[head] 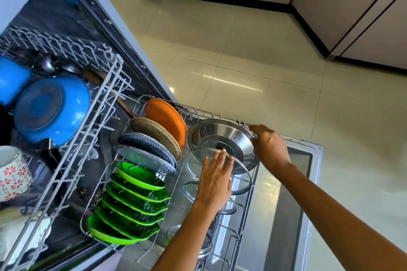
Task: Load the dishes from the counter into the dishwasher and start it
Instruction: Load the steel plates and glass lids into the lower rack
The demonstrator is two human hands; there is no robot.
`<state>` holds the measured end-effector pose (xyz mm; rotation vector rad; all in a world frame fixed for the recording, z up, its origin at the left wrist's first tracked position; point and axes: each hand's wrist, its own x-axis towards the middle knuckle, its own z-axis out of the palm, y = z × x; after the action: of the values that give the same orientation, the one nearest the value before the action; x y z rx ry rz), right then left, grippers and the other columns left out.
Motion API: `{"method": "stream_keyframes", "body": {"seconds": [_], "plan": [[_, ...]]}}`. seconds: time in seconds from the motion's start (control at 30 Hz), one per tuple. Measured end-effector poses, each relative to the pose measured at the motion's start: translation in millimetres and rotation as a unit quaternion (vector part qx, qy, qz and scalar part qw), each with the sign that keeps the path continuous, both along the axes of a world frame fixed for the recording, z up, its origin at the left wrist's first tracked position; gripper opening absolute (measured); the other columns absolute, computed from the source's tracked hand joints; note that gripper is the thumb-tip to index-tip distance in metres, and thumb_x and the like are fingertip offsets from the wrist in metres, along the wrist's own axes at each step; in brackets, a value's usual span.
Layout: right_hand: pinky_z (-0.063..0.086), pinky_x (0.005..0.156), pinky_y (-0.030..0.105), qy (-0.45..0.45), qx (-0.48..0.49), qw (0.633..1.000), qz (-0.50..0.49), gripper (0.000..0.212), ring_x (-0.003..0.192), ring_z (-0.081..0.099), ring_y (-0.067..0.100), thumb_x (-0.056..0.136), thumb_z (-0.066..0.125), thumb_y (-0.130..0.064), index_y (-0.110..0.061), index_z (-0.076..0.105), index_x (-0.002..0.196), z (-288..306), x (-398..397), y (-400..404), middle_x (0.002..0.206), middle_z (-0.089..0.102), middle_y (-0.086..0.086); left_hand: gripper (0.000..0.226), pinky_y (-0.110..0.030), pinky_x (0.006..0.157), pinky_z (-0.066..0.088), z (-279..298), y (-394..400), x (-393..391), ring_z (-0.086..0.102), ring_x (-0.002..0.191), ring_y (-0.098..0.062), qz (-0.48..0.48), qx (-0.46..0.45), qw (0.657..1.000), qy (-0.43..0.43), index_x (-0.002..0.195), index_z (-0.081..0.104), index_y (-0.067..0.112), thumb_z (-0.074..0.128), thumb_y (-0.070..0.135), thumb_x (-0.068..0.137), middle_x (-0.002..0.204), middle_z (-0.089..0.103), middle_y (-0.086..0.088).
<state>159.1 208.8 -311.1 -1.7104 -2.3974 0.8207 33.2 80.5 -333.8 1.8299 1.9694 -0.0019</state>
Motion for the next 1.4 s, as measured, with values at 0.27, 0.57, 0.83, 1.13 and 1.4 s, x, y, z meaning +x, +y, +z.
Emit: {"method": "stream_keyframes", "body": {"seconds": [0.27,0.57,0.83,1.13,1.4], "plan": [[0.057,0.059,0.040,0.176,0.110,0.978,0.033,0.022,0.072,0.069,0.028,0.083,0.064,0.001,-0.012,0.072,0.098,102,5,-81,0.092,0.073,0.007,0.040,-0.042,0.114,0.027,115,-64,0,0.039,0.135,-0.026,0.110,0.133,0.985,-0.023,0.131,0.054,0.010,0.041,0.021,0.095,0.144,0.044,-0.012],[0.054,0.061,0.037,0.328,0.086,0.937,0.088,0.011,0.067,0.066,0.028,0.085,0.064,-0.012,-0.014,0.072,0.092,343,-27,-237,0.080,0.073,0.007,0.043,-0.050,0.097,0.045,374,-262,-5,0.056,0.116,-0.034,0.275,0.249,0.927,0.060,0.113,0.068,0.005,0.040,0.029,0.090,0.127,0.059,-0.016],[0.055,0.066,0.037,0.390,0.046,0.874,0.286,0.011,0.078,0.069,0.025,0.086,0.066,-0.015,-0.016,0.072,0.095,439,-123,-365,0.087,0.074,0.004,0.044,-0.047,0.099,0.043,462,-439,-42,0.055,0.120,-0.033,0.466,0.314,0.808,0.179,0.112,0.069,0.007,0.038,0.030,0.090,0.128,0.059,-0.016],[0.052,0.075,0.029,0.381,0.031,0.835,0.397,0.017,0.081,0.067,0.020,0.090,0.060,-0.018,-0.016,0.070,0.104,464,-307,-469,0.093,0.073,0.002,0.034,-0.047,0.104,0.035,468,-543,-190,0.051,0.124,-0.034,0.577,0.294,0.726,0.230,0.112,0.067,0.003,0.053,0.019,0.085,0.130,0.056,-0.018],[0.054,0.078,0.033,0.343,0.013,0.854,0.392,0.019,0.087,0.066,0.013,0.091,0.058,-0.020,-0.018,0.069,0.107,452,-451,-514,0.098,0.071,-0.004,0.046,-0.045,0.089,0.051,453,-564,-370,0.062,0.111,-0.027,0.511,0.223,0.791,0.250,0.113,0.068,0.010,0.081,0.017,0.069,0.121,0.064,-0.011]]}}
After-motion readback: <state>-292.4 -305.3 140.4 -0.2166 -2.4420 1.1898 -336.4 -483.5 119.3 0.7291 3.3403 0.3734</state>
